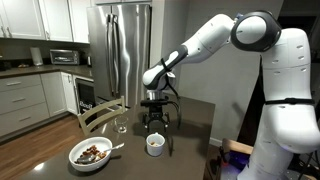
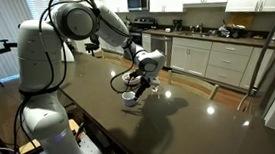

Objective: Slide the white mug to the right, pour the contents in the white mug into the bowl

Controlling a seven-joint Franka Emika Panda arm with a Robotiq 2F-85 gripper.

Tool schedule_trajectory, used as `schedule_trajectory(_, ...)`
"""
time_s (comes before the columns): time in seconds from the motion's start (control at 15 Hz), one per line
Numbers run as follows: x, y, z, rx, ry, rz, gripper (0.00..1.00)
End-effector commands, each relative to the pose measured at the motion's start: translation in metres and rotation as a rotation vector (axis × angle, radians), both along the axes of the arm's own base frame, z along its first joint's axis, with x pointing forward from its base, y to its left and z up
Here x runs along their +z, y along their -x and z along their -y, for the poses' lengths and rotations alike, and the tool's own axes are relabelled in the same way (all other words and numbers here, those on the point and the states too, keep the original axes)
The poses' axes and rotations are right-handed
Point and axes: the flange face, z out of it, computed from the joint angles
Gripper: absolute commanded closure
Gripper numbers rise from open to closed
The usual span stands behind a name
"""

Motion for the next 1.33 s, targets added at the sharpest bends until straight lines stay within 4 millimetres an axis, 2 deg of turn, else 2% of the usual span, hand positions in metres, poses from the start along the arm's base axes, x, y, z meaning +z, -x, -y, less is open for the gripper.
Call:
schedule_trajectory(0.0, 0.000, -0.009, 0.017, -0.133, -0.089, -0.046, 0.00)
schedule_trajectory(0.2, 0.000, -0.012, 0.024, -0.183, -0.151, -0.062, 0.00)
schedule_trajectory(0.27, 0.002, -0.013, 0.020, -0.131, -0.130, -0.037, 0.00)
schedule_trajectory(0.33, -0.001, -0.008, 0.023, -0.145, -0.113, -0.041, 0.00)
schedule_trajectory(0.47, 0.000, -0.009, 0.021, -0.141, -0.113, -0.038, 0.00)
schedule_trajectory(0.8, -0.012, -0.008, 0.027, -0.172, -0.204, -0.083, 0.00)
schedule_trajectory(1.27, -0.028, 0.008, 0.045, -0.250, -0.352, -0.162, 0.00)
